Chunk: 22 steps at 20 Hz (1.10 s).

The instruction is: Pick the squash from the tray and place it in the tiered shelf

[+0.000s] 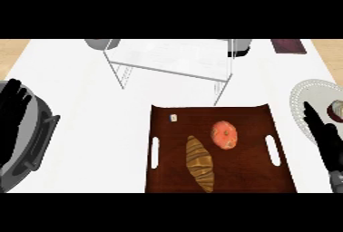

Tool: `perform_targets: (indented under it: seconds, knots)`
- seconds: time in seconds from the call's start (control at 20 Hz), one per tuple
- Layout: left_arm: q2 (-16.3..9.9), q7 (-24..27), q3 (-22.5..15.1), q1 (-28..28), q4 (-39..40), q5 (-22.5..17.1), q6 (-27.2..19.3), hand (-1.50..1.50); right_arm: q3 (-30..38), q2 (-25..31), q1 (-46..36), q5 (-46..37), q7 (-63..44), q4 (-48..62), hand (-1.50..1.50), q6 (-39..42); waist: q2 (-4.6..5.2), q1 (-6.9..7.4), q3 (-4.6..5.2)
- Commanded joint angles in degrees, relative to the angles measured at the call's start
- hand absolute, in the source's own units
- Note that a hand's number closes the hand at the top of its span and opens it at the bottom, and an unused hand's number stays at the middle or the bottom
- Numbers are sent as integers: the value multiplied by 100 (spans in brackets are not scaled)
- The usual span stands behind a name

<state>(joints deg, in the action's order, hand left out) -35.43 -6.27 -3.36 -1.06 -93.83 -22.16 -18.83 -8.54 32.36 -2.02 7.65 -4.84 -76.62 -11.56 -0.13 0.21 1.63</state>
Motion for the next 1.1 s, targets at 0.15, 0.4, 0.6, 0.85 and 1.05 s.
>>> perform_targets:
  seconds: [0.15,0.4,0.6,0.85,1.05]
  knots:
    - [320,193,-283,-410,-131,111,17,0,-1079,-692,-1244,580,486,-916,150,1774,58,376,-178]
    - [910,421,-797,-399,-18,384,-194,0,-974,-1637,-1898,1620,681,-318,-150,2401,135,260,-179]
    - [902,229,-620,-617,79,372,-305,0,-535,-1100,-2341,2448,1176,77,-150,4089,74,119,-175]
    - [943,144,-689,-613,88,467,-310,0,-517,21,-3070,2255,1071,170,-150,5615,40,84,-166]
    - [1069,332,-705,-442,193,593,-430,0,-841,586,-3277,1308,1224,-359,-150,6150,20,44,-162]
